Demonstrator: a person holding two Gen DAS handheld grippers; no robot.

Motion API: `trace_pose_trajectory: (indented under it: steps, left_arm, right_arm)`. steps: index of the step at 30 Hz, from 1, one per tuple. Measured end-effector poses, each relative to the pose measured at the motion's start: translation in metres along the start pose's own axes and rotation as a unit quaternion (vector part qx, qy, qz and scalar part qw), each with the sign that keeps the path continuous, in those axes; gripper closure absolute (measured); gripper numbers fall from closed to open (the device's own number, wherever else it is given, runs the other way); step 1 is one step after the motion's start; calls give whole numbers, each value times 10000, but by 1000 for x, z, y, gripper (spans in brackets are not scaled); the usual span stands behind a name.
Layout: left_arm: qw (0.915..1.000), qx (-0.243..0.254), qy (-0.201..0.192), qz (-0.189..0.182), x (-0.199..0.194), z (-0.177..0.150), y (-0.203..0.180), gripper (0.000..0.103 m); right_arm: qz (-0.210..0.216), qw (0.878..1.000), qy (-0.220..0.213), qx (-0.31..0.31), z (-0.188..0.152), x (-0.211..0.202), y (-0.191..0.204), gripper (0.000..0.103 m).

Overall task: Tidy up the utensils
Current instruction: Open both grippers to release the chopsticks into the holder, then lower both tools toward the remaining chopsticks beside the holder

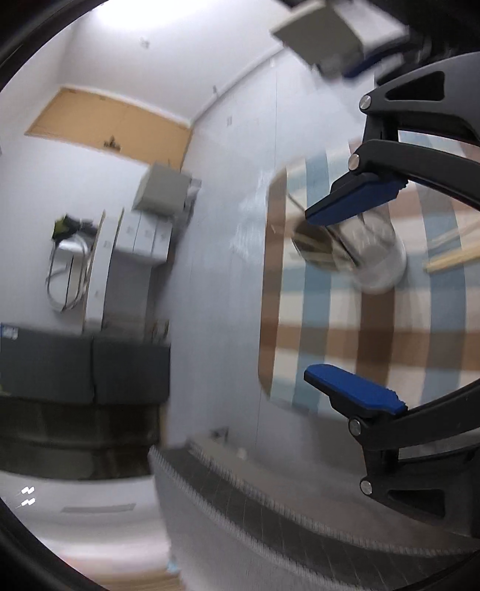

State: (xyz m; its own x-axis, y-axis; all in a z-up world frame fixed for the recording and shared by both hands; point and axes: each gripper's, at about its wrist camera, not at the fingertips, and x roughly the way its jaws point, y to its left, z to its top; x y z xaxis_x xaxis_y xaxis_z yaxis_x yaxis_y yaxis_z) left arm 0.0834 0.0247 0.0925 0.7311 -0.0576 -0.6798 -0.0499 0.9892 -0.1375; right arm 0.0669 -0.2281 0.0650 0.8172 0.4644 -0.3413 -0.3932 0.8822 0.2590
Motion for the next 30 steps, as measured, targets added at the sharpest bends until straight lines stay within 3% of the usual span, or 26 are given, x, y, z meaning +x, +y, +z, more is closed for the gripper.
trace_pose_trajectory:
  steps: [5, 9, 20, 22, 30]
  left_arm:
    - [9998, -159, 122, -68, -8, -28, 5, 28]
    - [9999, -82, -72, -38, -17, -50, 4, 28]
    - [9999, 40, -142, 82, -14, -92, 3, 28]
    - [9999, 13, -105, 45, -12, -98, 4, 28]
    - [9998, -128, 164, 26, -1, -117, 2, 28]
  right_arm:
    - [-172, 9999, 13, 2, -11, -23, 9, 0]
    - [-375, 9988, 20, -306, -22, -33, 22, 0]
    - [-288, 9971, 609, -347, -64, -36, 30, 0]
    - [-361, 9947, 843, -473, -71, -31, 29, 0]
    - [-519, 9911, 1123, -496, -94, -31, 25, 0]
